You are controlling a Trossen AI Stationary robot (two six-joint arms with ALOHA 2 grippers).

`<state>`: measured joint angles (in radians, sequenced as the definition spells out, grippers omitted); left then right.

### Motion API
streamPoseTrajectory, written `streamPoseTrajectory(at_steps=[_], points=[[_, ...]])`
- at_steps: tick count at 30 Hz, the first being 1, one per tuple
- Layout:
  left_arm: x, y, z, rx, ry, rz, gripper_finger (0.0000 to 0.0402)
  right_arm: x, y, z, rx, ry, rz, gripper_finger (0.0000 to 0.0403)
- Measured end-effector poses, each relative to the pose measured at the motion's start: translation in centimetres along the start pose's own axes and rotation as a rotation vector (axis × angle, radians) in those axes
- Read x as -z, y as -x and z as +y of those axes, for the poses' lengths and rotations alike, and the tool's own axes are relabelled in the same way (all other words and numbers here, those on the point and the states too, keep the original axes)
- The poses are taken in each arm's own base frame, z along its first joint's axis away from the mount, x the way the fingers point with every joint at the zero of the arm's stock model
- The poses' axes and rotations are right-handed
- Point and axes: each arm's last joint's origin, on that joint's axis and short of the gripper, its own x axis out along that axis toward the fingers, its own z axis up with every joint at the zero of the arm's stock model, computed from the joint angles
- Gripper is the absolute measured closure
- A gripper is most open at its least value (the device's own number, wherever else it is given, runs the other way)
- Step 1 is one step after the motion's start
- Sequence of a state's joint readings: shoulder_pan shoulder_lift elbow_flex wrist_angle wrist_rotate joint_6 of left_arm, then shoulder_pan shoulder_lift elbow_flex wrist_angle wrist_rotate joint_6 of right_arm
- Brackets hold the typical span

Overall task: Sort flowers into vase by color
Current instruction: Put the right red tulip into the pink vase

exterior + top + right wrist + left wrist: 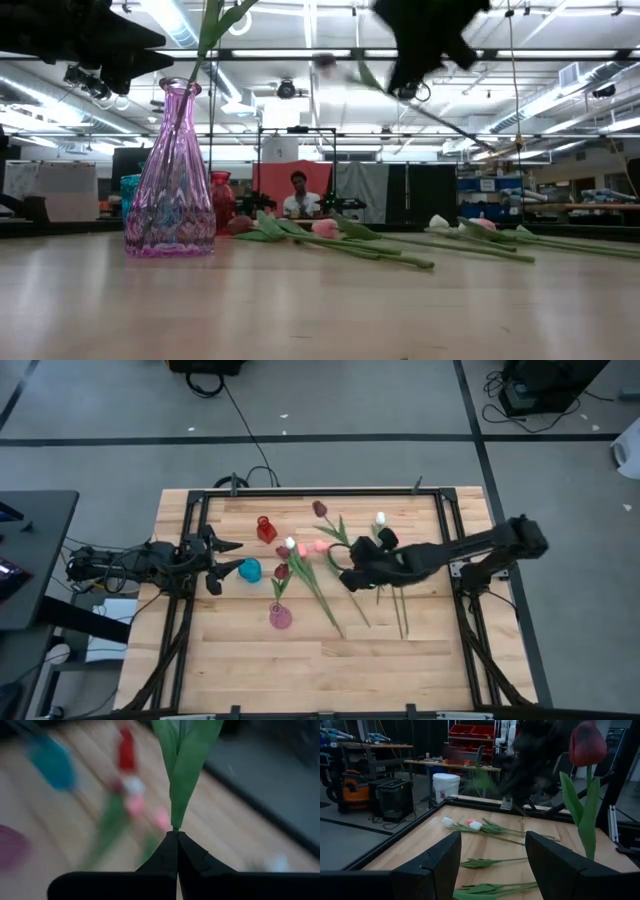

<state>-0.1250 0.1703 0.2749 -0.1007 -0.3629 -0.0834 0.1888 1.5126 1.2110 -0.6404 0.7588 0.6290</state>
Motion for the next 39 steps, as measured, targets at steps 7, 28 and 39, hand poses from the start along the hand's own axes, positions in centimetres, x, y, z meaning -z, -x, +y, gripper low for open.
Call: streamPoseTrajectory(at_steps=[7,28,39], points=[[0.0,0.0,0.0,0.000,0.000,-0.001,0.0175,-2.3,3.7,3.0,-0.273,0.050,-0.340,0.0396],[-0.1,0.0,-0.1,0.036,0.028,-0.008,0.0175,0.1,-1.0,13.5,-0.741,0.205,-1.010,0.0396],[-0.1,0.0,-0.1,0.036,0.027,-0.009,0.0175,-1.0,-2.4,15.3,-0.722,0.277,-1.113,0.0396]])
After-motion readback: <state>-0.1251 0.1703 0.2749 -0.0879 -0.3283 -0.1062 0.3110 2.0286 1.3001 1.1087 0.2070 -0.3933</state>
